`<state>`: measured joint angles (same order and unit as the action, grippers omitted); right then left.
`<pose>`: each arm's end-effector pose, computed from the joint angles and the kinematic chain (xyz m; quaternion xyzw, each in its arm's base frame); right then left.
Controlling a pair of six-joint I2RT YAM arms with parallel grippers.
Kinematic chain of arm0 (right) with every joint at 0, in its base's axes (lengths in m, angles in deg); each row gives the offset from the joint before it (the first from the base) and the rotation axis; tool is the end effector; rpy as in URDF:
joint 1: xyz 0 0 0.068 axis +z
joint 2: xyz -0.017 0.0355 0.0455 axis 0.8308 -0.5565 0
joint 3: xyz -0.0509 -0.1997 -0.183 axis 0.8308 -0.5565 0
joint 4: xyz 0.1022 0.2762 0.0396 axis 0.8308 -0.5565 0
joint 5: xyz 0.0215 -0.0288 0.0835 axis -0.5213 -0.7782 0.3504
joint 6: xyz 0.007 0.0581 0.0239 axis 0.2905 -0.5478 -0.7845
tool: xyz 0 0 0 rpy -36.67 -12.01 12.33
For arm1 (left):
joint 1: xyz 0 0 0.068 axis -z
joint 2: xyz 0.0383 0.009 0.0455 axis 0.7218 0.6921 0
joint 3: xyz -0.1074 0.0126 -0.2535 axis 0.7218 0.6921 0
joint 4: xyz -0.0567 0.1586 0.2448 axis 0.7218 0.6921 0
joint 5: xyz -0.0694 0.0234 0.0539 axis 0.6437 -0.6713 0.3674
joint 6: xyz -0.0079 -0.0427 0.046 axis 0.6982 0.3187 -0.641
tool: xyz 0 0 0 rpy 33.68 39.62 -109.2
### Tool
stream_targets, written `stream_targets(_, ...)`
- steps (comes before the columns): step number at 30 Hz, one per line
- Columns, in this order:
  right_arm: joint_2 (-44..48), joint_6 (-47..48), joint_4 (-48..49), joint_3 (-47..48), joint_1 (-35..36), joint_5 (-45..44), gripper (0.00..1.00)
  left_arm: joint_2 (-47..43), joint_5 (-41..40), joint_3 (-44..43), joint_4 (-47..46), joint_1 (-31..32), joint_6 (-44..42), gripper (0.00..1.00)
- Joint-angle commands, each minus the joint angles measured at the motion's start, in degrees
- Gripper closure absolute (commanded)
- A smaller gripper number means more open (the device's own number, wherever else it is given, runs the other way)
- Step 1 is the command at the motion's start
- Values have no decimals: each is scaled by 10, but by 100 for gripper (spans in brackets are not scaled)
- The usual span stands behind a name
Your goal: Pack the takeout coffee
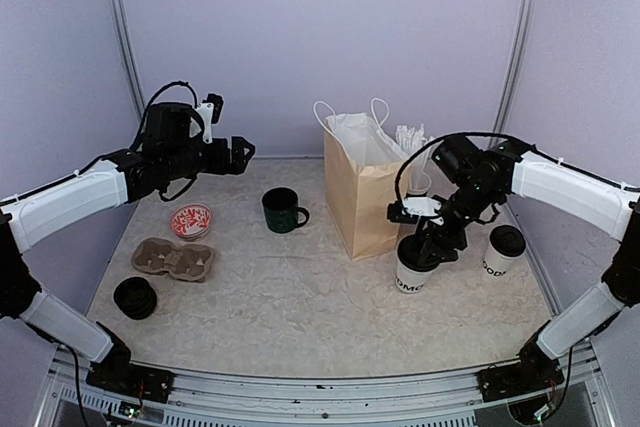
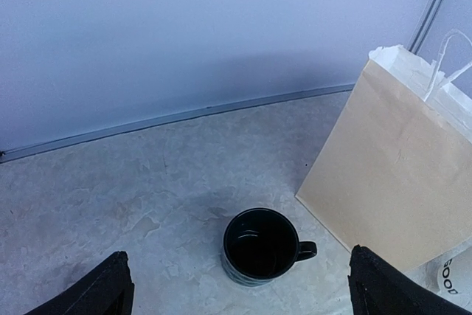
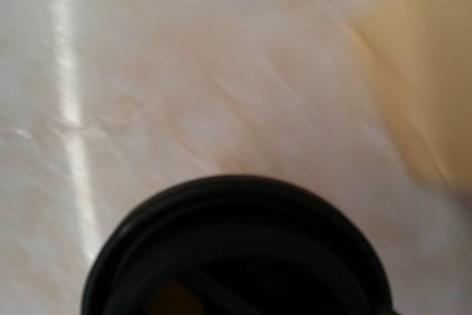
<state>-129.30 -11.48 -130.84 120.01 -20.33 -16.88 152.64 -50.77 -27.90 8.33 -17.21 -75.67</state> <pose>0.2599 0.2045 0.2588 -0.6351 0.7414 0.1292 0.1743 0.3344 -0.1812 0.3190 0.1216 0.8174 -0.1540 0.5417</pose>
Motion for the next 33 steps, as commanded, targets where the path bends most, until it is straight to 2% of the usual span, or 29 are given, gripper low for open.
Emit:
stream_targets(1,40,23,-22,-19,-92,10,27,-11,39,-23,-5,-21,34,1)
stream_targets(6,36,52,-21,-19,-206,9,27,-14,85,-20,-16,-27,43,2)
stream_targets(11,5,63,-20,5,-285,23,27,-14,94,-25,-12,-26,43,8)
stream_targets(20,-42,26,12,25,-321,4,26,-8,89,-47,19,-6,32,11)
stream_targets(23,-51,15,20,32,-327,3,21,1,38,-70,59,5,35,11)
stream_targets(27,-54,5,18,39,-329,13,12,28,-72,-120,146,33,29,11)
stream_targets(28,-52,6,13,43,-330,19,3,39,-88,-133,166,42,22,11)
stream_targets(33,-33,-8,-10,71,-330,45,1,63,-130,-162,234,61,21,13)
